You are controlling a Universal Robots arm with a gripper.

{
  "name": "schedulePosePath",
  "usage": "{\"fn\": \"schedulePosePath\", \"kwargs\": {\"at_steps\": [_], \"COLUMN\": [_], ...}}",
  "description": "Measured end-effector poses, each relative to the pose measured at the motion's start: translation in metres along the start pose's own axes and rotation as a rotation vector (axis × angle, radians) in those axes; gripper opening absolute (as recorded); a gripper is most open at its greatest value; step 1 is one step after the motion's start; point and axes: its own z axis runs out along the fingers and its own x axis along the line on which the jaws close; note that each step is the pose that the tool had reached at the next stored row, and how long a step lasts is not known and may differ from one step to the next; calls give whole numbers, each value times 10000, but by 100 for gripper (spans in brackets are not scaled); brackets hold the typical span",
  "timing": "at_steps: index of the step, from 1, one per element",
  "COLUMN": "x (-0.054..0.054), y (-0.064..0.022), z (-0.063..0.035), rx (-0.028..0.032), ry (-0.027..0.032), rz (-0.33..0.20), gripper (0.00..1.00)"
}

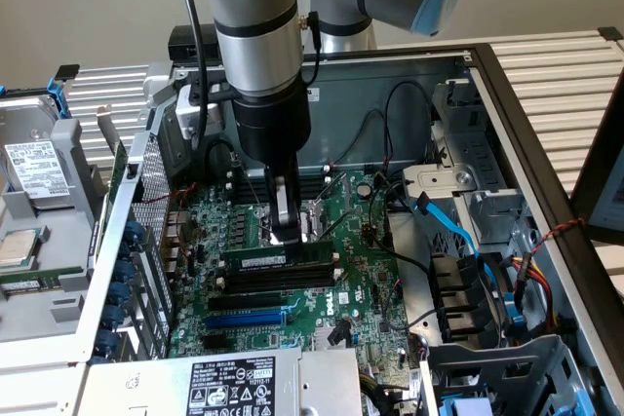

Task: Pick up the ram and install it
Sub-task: 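Insert the ram into the slot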

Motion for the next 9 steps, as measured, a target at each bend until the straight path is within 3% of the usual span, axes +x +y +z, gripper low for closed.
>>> {"fn": "schedulePosePath", "kwargs": {"at_steps": [9], "x": [-2], "y": [7], "z": [43], "rx": [11], "ry": [1], "rz": [6], "gripper": [13]}}
